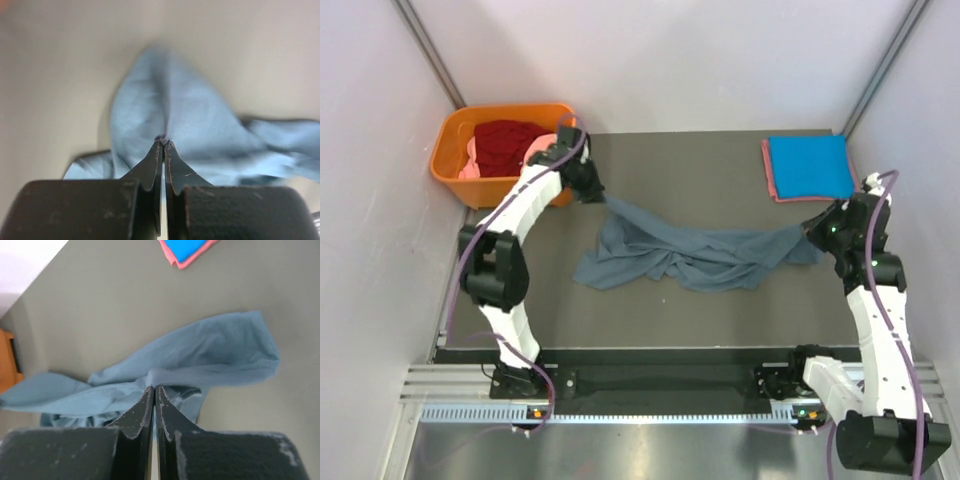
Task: Fold and stack the t-shirts
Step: Flatten the tshirt out
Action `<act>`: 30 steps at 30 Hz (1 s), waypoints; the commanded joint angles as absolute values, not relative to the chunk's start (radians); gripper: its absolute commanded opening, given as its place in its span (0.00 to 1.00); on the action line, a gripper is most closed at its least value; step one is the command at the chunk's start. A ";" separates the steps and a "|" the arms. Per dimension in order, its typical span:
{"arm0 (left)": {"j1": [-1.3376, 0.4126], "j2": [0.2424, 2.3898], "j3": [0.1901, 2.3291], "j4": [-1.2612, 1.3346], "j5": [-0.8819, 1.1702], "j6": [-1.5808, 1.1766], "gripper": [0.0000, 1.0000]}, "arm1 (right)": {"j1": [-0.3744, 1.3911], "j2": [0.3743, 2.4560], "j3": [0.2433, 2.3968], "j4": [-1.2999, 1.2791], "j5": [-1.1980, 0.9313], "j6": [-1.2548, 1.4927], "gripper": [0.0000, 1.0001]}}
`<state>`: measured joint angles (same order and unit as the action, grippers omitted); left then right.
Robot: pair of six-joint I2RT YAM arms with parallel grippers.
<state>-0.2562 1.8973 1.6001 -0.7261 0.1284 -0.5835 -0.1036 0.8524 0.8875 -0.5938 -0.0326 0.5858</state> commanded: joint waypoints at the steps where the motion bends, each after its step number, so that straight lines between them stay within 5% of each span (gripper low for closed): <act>1: -0.249 1.653 1.742 -0.807 0.087 -0.542 0.00 | -0.115 0.844 1.133 -0.632 -0.038 0.571 0.00; 19: -0.249 1.009 2.017 -0.917 0.225 -0.696 0.00 | -0.114 0.638 1.929 -1.086 0.186 0.624 0.00; 25: -0.249 1.009 2.039 -0.946 0.218 -0.692 0.00 | -0.109 0.701 1.999 -1.089 0.141 0.620 0.00; 30: -0.249 1.118 1.873 -0.832 0.225 -0.672 0.00 | -0.109 0.823 1.818 -0.853 0.041 0.584 0.00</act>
<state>-0.2546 0.9756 1.9743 -0.8913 0.2188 -0.6804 -0.1032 0.6491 1.9255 -0.9791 0.1013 0.6094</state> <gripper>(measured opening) 0.024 0.008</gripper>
